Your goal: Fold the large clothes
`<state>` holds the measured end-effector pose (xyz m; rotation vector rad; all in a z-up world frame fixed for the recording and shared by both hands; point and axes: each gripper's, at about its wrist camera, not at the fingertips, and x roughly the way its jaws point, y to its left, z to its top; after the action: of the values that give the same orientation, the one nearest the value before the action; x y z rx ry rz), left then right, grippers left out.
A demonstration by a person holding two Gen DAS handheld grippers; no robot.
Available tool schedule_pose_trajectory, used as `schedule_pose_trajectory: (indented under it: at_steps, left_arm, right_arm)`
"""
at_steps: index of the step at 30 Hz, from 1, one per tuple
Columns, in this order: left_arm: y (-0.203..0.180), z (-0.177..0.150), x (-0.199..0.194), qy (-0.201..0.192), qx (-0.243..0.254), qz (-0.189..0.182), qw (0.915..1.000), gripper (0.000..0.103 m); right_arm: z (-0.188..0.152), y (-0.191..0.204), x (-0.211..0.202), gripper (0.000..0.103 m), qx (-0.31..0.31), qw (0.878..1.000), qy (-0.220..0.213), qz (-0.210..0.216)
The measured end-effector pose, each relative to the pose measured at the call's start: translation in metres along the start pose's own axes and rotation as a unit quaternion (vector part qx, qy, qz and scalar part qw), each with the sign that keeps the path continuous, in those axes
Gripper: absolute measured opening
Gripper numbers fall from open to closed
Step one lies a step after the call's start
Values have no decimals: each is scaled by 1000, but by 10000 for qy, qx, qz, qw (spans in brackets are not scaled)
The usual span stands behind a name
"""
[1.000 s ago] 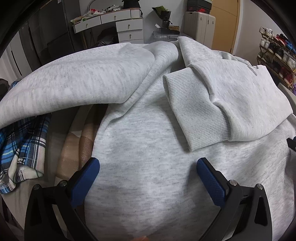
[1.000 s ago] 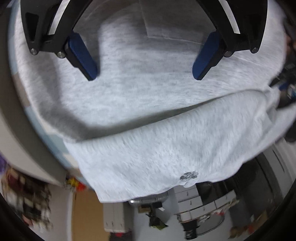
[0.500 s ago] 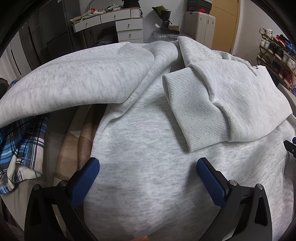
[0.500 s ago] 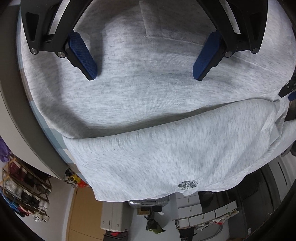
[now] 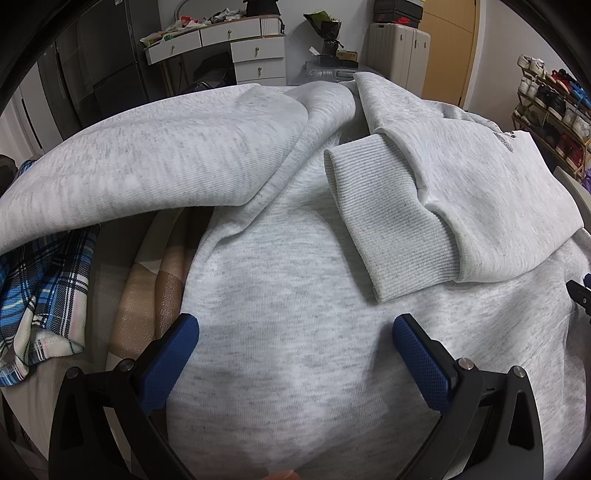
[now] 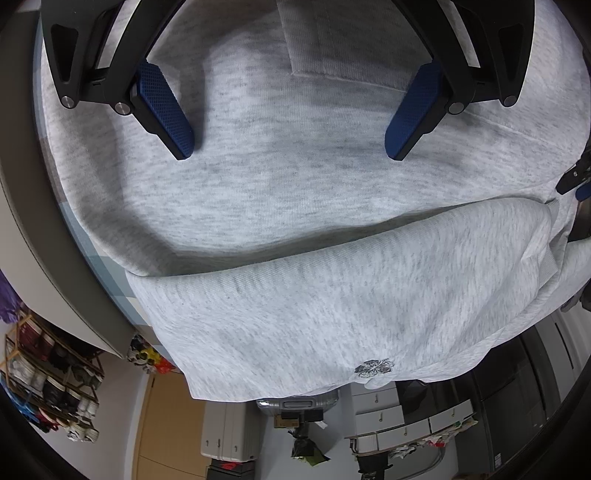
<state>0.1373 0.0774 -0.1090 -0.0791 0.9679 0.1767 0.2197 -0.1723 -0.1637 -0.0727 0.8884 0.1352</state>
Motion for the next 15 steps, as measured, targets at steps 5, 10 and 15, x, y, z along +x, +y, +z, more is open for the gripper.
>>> schedule_pose_trajectory:
  at_steps: [5, 10, 15]
  left_arm:
    - [0, 0, 0, 2, -1, -1, 10000, 102]
    - [0, -1, -1, 4, -1, -5, 10000, 102]
    - [-1, -3, -3, 8, 2, -2, 10000, 102]
  right_arm:
    - [-3, 10, -13, 22, -282, 9991, -270, 165]
    - [-3, 4, -22, 0, -141, 9989, -392, 195]
    - [-5, -33, -20, 8, 527, 9986, -31, 6]
